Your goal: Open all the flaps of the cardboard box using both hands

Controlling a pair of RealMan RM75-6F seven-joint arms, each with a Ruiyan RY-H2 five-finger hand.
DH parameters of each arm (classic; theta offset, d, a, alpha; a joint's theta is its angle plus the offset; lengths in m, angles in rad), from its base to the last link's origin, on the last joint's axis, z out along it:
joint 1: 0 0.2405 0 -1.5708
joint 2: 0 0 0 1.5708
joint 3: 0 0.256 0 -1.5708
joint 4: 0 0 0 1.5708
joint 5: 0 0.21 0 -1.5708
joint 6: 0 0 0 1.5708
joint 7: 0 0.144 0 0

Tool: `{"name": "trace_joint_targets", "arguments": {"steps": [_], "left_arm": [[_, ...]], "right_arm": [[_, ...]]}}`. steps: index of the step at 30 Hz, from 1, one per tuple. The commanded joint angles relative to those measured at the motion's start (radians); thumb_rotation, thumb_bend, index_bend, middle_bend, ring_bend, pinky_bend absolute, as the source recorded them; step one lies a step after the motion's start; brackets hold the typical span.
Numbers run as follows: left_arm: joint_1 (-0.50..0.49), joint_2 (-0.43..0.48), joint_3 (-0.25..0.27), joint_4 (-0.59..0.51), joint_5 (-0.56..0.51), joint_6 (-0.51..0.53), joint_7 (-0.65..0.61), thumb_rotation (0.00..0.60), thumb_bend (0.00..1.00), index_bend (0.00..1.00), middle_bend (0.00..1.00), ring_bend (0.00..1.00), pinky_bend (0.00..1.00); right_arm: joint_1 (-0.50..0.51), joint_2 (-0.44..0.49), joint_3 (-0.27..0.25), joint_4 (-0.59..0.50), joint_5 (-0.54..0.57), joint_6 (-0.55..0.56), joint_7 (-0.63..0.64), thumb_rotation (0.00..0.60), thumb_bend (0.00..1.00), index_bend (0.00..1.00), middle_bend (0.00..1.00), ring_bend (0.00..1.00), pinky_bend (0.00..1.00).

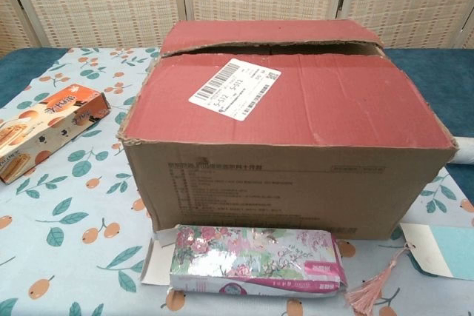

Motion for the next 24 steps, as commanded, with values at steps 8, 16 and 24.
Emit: {"name": "trace_joint_targets", "arguments": {"steps": [8, 16, 24], "left_arm": [[-0.015, -0.002, -0.005, 0.003, -0.007, -0.026, 0.005, 0.6, 0.49, 0.14, 0.07, 0.0, 0.0], [-0.019, 0.011, -0.005, 0.01, -0.017, -0.038, -0.036, 0.6, 0.49, 0.14, 0.07, 0.0, 0.0], [-0.036, 0.005, -0.016, 0.011, -0.045, -0.069, -0.031, 0.6, 0.49, 0.14, 0.07, 0.0, 0.0]], "right_arm": [[0.003, 0.0, 0.013, 0.001, 0.03, -0.007, 0.015, 0.6, 0.51, 0.01, 0.0, 0.0, 0.0], [0.012, -0.073, 0.053, 0.082, -0.025, 0.086, 0.046, 0.6, 0.51, 0.04, 0.0, 0.0, 0.0], [0.083, -0.002, 0.108, -0.03, -0.028, 0.034, 0.003, 0.6, 0.51, 0.06, 0.0, 0.0, 0.0]]}}
